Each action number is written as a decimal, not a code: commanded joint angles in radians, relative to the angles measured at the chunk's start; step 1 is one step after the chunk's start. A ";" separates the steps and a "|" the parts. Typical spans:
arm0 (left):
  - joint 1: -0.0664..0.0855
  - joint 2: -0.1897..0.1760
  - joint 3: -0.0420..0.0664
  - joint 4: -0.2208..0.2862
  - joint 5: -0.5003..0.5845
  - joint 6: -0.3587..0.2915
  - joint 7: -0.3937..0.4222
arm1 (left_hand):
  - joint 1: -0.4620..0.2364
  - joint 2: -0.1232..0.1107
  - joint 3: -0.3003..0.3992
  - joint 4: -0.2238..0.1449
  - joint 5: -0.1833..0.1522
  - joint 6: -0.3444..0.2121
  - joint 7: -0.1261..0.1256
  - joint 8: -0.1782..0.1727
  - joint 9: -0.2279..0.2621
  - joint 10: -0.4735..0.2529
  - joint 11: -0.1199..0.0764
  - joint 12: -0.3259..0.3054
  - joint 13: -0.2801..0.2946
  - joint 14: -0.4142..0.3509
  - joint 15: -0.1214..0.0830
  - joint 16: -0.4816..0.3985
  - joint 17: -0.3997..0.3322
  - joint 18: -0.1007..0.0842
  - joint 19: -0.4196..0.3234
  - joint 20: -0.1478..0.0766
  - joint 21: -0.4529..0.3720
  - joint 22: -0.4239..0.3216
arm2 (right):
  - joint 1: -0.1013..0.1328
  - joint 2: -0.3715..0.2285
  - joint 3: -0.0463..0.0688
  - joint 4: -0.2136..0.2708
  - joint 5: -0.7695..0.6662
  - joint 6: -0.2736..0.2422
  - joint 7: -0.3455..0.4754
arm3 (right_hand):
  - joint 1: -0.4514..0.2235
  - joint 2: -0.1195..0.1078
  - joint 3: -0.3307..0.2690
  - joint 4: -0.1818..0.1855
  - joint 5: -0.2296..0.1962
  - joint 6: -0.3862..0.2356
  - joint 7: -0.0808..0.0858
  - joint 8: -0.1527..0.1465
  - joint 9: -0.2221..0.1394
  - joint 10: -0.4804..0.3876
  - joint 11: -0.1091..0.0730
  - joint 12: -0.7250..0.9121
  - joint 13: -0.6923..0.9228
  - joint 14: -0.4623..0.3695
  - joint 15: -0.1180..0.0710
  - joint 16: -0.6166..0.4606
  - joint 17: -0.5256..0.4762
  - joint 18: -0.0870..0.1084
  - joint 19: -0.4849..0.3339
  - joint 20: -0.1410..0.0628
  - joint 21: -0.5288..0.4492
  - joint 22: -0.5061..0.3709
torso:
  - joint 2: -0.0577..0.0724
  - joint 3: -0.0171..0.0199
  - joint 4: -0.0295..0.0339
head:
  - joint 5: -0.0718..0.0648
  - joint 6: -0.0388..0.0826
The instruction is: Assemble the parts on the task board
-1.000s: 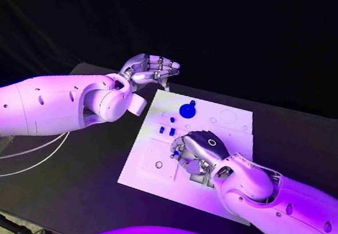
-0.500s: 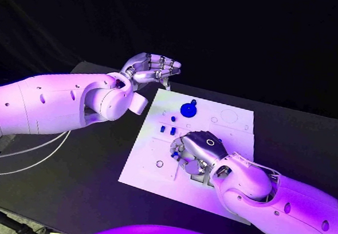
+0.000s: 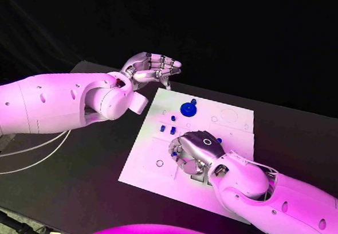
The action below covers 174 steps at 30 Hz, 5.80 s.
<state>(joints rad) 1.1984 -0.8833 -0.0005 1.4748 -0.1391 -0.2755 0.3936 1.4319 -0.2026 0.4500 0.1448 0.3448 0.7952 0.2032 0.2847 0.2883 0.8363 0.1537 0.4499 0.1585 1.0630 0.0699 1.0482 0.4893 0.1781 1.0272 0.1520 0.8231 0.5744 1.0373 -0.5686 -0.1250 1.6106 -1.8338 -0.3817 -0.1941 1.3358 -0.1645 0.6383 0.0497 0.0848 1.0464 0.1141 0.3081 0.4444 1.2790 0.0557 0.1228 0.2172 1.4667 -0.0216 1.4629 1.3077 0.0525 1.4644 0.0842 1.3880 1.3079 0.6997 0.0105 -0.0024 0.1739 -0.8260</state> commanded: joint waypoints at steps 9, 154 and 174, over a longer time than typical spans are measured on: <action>0.001 0.001 0.001 0.001 0.003 0.018 0.000 | -0.001 -0.003 -0.001 -0.005 -0.001 -0.010 0.021 0.007 -0.001 -0.009 0.002 0.005 0.002 -0.008 -0.001 -0.005 -0.001 0.006 -0.005 -0.002 -0.006 -0.002 | -0.003 0.003 -0.005 -0.007 -0.023 0.029 -0.022 | -0.062 -0.034 -0.021 0.020 0.027 -0.082 0.030 -0.068 -0.025 -0.018 0.013 -0.027 -0.001 0.057 0.012 0.003 0.025 -0.009 0.030 0.006 -0.017 0.157 | 0.000 0.0007 -0.0006 | -0.003 0.000; 0.001 0.026 -0.001 -0.014 0.000 0.031 -0.008 | 0.002 0.001 0.005 -0.013 0.000 -0.015 0.022 0.016 0.000 -0.020 0.003 0.018 0.004 -0.012 -0.001 -0.002 -0.005 0.006 -0.008 -0.001 -0.005 -0.001 | -0.011 0.021 0.006 0.058 0.035 0.008 0.046 | 0.074 0.015 -0.041 0.013 -0.002 0.017 0.018 -0.095 -0.022 0.006 0.002 -0.027 -0.055 0.055 0.001 -0.003 0.010 -0.007 0.036 -0.005 -0.043 0.163 | -0.002 -0.0005 -0.0035 | 0.016 0.008; 0.001 0.023 -0.001 -0.015 0.000 0.031 -0.010 | 0.001 0.002 0.005 -0.014 0.000 -0.015 0.022 0.017 0.000 -0.021 0.003 0.020 0.004 -0.013 0.000 -0.002 -0.005 0.006 -0.008 -0.001 -0.005 0.000 | -0.014 0.021 0.004 0.053 0.009 0.056 0.030 | 0.071 0.015 -0.040 0.011 -0.001 0.017 0.018 -0.094 -0.021 0.007 0.003 -0.029 -0.054 0.055 0.002 -0.003 0.010 -0.007 0.036 -0.005 -0.043 0.163 | -0.002 -0.0008 -0.0036 | 0.020 0.002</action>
<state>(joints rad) 1.1984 -0.8614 -0.0023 1.4587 -0.1399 -0.2600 0.3786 1.4319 -0.2026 0.4527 0.1364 0.3448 0.7844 0.1999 0.2948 0.2883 0.8221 0.1536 0.4646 0.1615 1.0558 0.0700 1.0482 0.4857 0.1780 1.0272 0.1520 0.8231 0.5744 1.0248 -0.5483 -0.1208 1.6634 -1.8009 -0.3561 -0.1583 1.4007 -0.1555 0.5781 0.0878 0.0814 1.0643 0.1253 0.2074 0.4225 1.2544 0.0840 0.0878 0.1619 1.4667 -0.0144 1.4551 1.3073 0.0534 1.4662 0.0824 1.3447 1.3073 0.6980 0.0102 -0.0052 0.1938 -0.8241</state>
